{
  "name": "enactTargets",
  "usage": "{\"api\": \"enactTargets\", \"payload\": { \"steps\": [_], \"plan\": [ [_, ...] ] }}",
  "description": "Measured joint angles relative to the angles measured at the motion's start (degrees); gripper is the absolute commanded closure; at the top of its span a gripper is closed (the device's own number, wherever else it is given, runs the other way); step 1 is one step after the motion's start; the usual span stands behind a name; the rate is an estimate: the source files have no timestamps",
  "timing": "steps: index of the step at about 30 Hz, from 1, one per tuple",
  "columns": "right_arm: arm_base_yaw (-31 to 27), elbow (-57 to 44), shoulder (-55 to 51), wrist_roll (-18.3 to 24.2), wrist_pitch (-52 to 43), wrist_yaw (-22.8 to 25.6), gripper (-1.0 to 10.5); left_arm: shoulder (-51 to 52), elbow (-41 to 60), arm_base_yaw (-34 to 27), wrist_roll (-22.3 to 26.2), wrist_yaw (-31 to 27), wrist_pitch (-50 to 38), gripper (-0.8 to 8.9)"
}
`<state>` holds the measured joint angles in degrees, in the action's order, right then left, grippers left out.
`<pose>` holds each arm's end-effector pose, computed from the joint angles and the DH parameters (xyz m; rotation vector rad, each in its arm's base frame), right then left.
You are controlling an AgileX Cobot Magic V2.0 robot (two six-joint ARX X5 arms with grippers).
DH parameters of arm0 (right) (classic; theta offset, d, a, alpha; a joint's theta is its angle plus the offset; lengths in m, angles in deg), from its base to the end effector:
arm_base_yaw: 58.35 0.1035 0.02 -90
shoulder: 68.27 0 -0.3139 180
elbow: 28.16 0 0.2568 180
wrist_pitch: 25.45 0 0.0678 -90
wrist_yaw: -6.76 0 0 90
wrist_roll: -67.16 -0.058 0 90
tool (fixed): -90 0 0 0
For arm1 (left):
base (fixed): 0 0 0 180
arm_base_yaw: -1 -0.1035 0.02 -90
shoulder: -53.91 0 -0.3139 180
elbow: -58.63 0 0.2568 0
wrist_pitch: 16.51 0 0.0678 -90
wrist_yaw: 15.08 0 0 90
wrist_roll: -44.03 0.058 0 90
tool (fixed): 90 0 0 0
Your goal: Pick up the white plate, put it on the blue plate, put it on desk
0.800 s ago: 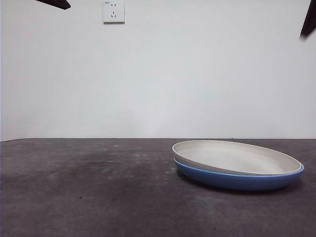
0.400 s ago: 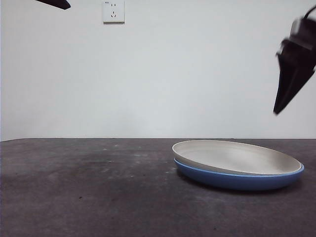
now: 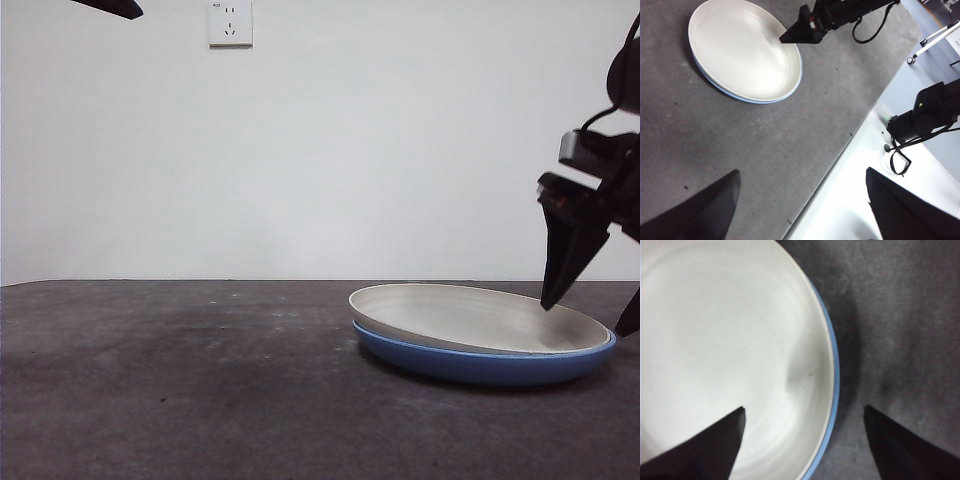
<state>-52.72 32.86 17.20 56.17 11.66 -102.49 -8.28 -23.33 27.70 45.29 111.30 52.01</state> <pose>0.2841 0.0472 0.2024 0.2987 1.1110 0.2877 0.1549 -0.1164 0.3819 -0.0569 0.8784 -1.0406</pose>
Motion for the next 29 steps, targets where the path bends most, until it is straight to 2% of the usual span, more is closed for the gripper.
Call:
{"api": "enactTargets", "payload": {
  "steps": [8,15,29],
  "plan": [
    [0.0,0.0,2.3,0.0,-1.7,0.0,8.3,0.0,0.0,0.0,0.0,0.0,0.0,4.11],
    [0.0,0.0,2.6,0.0,-1.6,2.7,9.3,0.0,0.0,0.0,0.0,0.0,0.0,4.11],
    [-1.2,0.0,0.1,-1.7,-1.5,2.1,9.3,0.0,0.0,0.0,0.0,0.0,0.1,4.11]
  ]
}}
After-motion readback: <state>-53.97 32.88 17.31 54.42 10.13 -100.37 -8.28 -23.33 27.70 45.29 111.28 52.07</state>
